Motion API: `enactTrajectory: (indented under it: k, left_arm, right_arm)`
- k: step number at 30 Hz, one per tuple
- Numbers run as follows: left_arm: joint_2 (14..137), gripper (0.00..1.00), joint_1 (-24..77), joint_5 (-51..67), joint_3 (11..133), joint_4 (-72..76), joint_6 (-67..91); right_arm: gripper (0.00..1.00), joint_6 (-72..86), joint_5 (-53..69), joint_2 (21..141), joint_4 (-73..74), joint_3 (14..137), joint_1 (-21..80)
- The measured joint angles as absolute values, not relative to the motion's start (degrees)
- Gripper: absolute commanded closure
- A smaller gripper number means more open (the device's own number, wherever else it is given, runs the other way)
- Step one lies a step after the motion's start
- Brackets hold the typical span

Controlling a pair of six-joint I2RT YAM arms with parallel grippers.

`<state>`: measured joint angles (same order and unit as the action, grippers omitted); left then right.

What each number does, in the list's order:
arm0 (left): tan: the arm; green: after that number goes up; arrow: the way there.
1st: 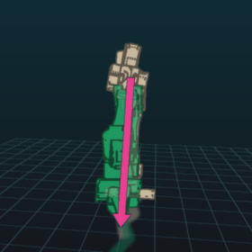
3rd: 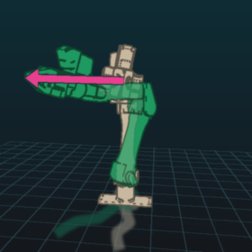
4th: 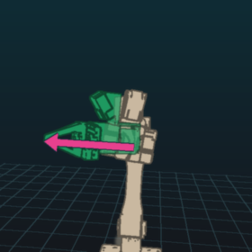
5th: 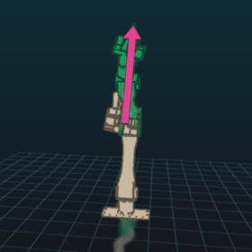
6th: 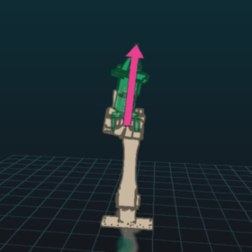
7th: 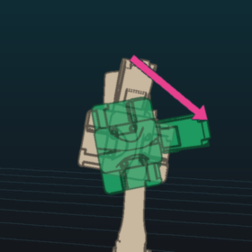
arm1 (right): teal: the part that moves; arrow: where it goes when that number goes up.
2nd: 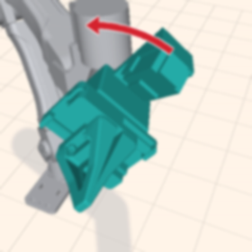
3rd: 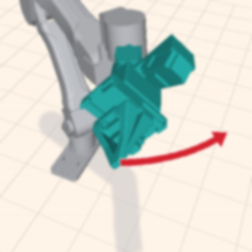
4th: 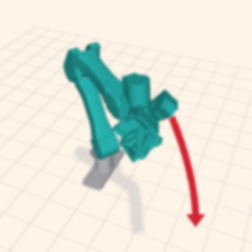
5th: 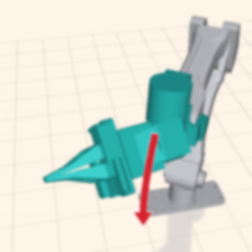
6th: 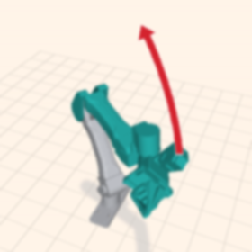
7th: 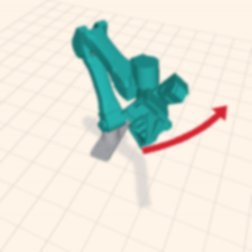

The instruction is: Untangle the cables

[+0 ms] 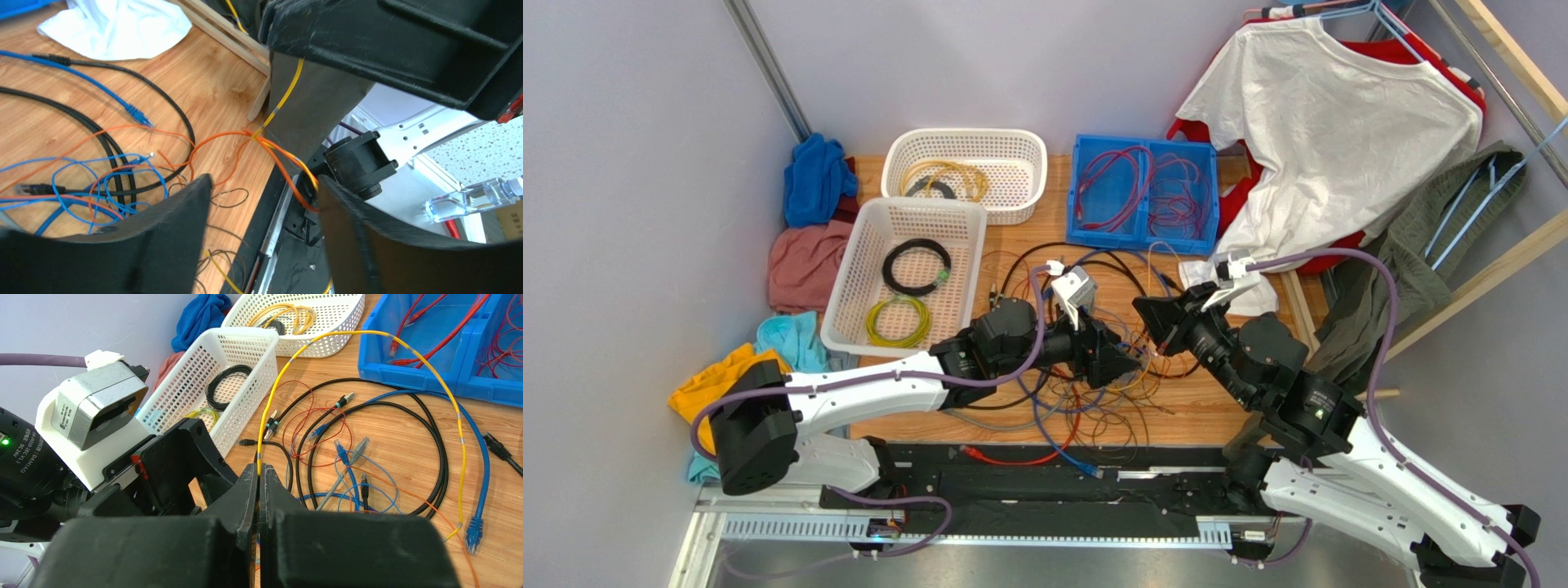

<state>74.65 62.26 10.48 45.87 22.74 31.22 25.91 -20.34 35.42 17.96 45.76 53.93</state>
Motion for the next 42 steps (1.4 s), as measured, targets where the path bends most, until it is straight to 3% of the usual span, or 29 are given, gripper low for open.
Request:
enactTrajectory:
  k: [1,3,5,11,16,24,35,42]
  left_arm:
    - [74.9,0.42,62.3,10.5,45.9,23.4,31.4]
    - [75.4,0.67,62.3,10.8,45.9,24.4,31.7]
    - [75.7,1.00,62.3,11.1,45.9,24.9,32.2]
    - [75.5,1.00,62.3,10.2,45.4,26.2,32.6]
    - [71.5,1.00,62.2,0.0,42.2,19.5,34.6]
    - [70.3,1.00,56.1,-11.4,32.8,5.6,46.9]
    - [80.2,1.00,54.7,-11.9,30.2,3.0,54.4]
    - [77.4,1.00,54.7,-13.3,31.4,-1.4,53.1]
  right_arm:
    - [1.00,25.9,-20.3,35.5,17.9,45.8,53.9]
    - [1.00,25.9,-20.1,35.6,17.9,45.8,53.9]
    - [1.00,25.9,-20.0,35.6,17.9,45.8,53.9]
    - [1.00,25.8,-20.2,35.0,17.9,45.7,53.9]
    - [1.00,23.9,-22.1,34.1,18.9,47.2,53.9]
    - [1.00,17.2,-24.9,35.6,19.0,63.2,53.9]
    - [1.00,12.6,-24.6,38.7,16.9,76.0,53.9]
    - [1.00,12.1,-23.4,39.3,16.9,78.0,53.9]
